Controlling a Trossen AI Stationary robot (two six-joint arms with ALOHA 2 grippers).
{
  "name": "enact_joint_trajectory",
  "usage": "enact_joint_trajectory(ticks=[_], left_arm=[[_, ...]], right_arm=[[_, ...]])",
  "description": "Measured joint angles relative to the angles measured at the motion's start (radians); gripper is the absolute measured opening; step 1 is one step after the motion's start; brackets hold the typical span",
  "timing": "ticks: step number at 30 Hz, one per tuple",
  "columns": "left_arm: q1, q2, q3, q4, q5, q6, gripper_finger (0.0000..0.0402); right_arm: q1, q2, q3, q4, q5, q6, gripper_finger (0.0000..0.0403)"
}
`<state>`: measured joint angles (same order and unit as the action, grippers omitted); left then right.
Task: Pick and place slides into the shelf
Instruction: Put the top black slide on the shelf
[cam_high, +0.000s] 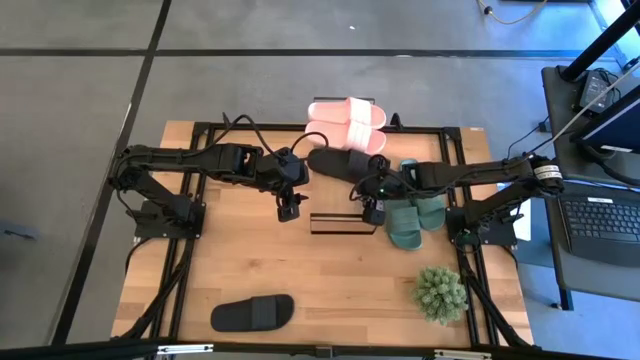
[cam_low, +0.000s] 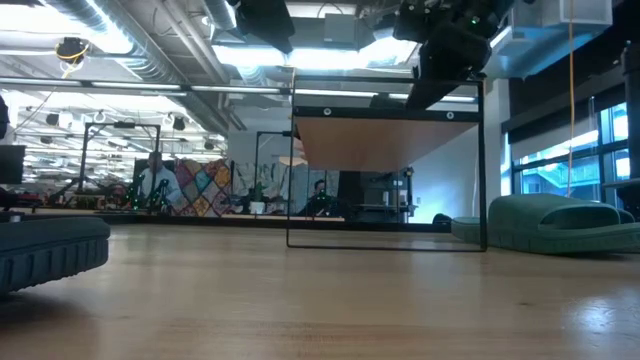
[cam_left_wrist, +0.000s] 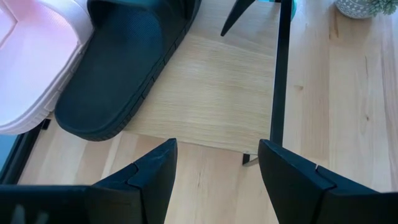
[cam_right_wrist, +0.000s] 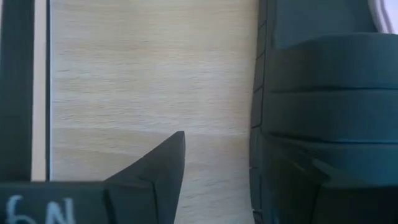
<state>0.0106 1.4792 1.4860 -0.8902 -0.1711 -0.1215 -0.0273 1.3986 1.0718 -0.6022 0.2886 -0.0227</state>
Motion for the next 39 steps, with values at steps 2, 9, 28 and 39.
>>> enact_joint_trajectory(ticks=[2,9,28,39], left_arm=[[0.0,0.0,0.0,0.0,0.0,0.0,0.0216],[0.0,0.0,0.0,0.0,0.0,-0.003,0.0216],[-0.001,0.0,0.0,-0.018,0.0,-0.029,0.0216],[-0.001,0.0,0.0,-0.043,0.0,-0.033,0.0216]], right_arm=[[0.0,-0.005,0.0,-0.006,0.001,0.002,0.0198],[0.007,-0.024,0.028,-0.013,0.008,0.015,0.0198],[0.057,-0.049,0.103,-0.088,0.038,0.016,0.0198],[0.018,-0.153,0.135,-0.233,0.193,0.062,0.0198]])
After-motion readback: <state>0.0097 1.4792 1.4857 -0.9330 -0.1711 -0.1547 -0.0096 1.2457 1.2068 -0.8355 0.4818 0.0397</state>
